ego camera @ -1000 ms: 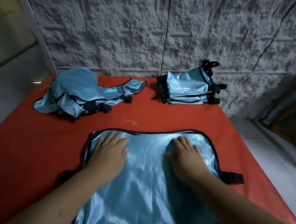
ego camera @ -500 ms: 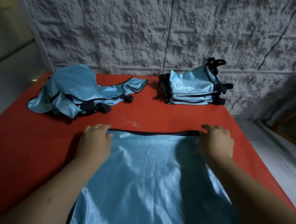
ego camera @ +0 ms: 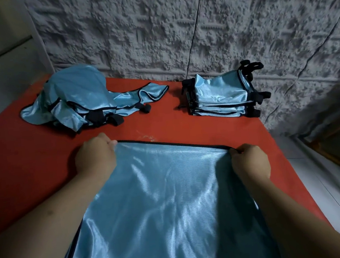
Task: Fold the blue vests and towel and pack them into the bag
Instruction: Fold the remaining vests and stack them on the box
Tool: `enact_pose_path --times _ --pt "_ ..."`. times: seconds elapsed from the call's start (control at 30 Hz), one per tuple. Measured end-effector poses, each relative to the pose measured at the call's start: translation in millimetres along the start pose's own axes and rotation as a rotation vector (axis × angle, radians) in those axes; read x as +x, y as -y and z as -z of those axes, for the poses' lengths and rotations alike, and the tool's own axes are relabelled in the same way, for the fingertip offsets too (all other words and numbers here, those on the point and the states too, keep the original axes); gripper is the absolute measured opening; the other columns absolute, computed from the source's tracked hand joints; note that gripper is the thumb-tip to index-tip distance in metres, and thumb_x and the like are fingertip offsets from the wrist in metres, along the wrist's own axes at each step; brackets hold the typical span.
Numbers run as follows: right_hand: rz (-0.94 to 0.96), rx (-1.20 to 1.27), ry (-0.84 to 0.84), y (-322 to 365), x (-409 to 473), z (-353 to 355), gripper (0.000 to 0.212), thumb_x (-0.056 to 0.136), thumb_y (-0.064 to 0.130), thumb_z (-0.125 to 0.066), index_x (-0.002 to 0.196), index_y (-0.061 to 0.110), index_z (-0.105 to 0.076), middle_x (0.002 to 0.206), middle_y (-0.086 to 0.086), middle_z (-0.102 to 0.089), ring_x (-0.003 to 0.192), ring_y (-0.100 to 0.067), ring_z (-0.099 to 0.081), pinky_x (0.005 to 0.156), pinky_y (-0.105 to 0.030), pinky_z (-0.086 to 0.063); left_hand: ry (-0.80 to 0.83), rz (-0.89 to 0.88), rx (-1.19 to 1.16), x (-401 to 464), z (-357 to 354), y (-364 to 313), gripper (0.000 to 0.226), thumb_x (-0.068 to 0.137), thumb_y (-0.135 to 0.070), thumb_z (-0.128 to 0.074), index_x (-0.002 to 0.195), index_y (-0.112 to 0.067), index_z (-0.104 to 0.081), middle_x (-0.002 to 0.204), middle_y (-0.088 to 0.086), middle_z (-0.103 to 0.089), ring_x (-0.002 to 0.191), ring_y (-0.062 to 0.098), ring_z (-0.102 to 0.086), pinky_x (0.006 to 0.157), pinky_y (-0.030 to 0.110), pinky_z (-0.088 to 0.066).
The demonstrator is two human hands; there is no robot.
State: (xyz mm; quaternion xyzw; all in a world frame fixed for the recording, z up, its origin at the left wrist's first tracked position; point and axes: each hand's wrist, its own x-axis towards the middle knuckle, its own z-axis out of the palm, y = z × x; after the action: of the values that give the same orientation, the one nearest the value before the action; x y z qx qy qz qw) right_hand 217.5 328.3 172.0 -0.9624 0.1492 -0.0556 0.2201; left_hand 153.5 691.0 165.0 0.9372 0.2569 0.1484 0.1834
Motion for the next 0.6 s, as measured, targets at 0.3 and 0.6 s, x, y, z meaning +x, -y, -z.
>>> enact_pose_path --times 0.3,0.6 --pt "0.539 0.071 -0.198 36 -43 8 0.046 0.089 0.02 -0.069 0.134 0.011 -0.06 0.128 -0.016 -0.061 0.118 -0.036 -0.055 0.103 -0.044 -0.043 -0.135 -0.26 -0.003 -34 25 -30 0.025 0.089 -0.033 -0.071 0.108 -0.019 -0.064 0.114 0.01 -0.059 0.112 0.034 -0.048 0.089 0.049 -0.043" --pt "0.504 -0.296 0.301 7 -94 -16 0.082 0.091 0.076 -0.002 0.161 0.032 -0.003 0.17 0.001 0.002 0.156 -0.019 0.01 0.126 -0.046 0.003 0.34 -0.287 0.286 -85 -1 5 0.079 0.088 -0.071 0.006 0.16 -0.038 0.001 0.169 -0.006 0.005 0.155 0.017 0.009 0.125 0.048 0.005"
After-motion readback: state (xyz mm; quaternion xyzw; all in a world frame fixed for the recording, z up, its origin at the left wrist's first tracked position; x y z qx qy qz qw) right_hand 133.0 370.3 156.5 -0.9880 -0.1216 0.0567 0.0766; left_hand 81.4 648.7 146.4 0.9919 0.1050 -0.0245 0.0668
